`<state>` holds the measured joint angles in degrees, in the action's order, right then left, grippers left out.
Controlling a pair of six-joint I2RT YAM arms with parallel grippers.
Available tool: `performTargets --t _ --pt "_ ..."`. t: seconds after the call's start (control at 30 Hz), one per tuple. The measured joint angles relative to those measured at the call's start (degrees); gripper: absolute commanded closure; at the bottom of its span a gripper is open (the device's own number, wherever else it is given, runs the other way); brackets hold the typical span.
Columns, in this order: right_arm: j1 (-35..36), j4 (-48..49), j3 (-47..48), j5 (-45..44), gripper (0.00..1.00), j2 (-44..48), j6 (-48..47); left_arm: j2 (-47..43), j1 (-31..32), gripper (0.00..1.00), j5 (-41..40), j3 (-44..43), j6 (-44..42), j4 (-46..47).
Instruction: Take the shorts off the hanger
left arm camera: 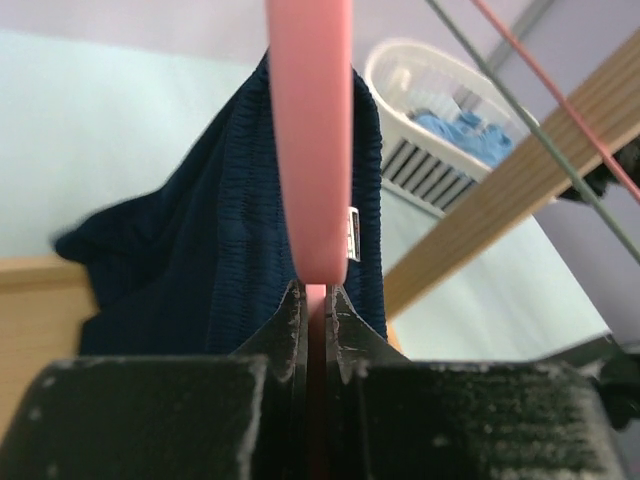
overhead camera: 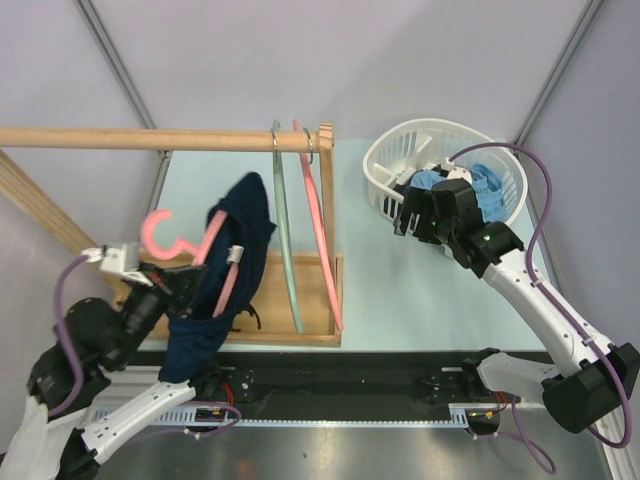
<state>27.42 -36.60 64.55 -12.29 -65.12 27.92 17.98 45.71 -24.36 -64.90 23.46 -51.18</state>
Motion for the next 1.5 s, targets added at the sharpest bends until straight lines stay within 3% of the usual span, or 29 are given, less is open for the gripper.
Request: performTargets --t 0.2,0.47,0.9,1.17,1.4,1.5 --pt "0.02 2.16 -0.07 3.37 0.00 -2.01 1.03 7.56 0.00 1.00 9.27 9.22 7.82 5.90" --pt "0.17 6.01 -0.17 9.20 0.00 -3.15 2.38 17.62 -1.66 1.00 17.03 16.57 11.43 17.46" --pt "3.50 23.28 -0.31 27.26 0.02 -14.23 1.57 30.84 -17.51 1.00 38.01 20.15 14.08 34.73" --pt "5.95 31.36 -0.37 31.61 0.16 -17.57 0.57 37.07 -18.27 1.00 44.39 20.11 13.46 36.30" --pt "6.43 32.06 -0.37 30.64 0.27 -21.18 -0.04 37.07 -18.43 1.00 47.17 20.00 13.42 37.27" --pt "7.08 31.76 -0.37 29.16 0.37 -21.55 -0.39 36.35 -18.49 1.00 47.32 20.00 13.38 36.87"
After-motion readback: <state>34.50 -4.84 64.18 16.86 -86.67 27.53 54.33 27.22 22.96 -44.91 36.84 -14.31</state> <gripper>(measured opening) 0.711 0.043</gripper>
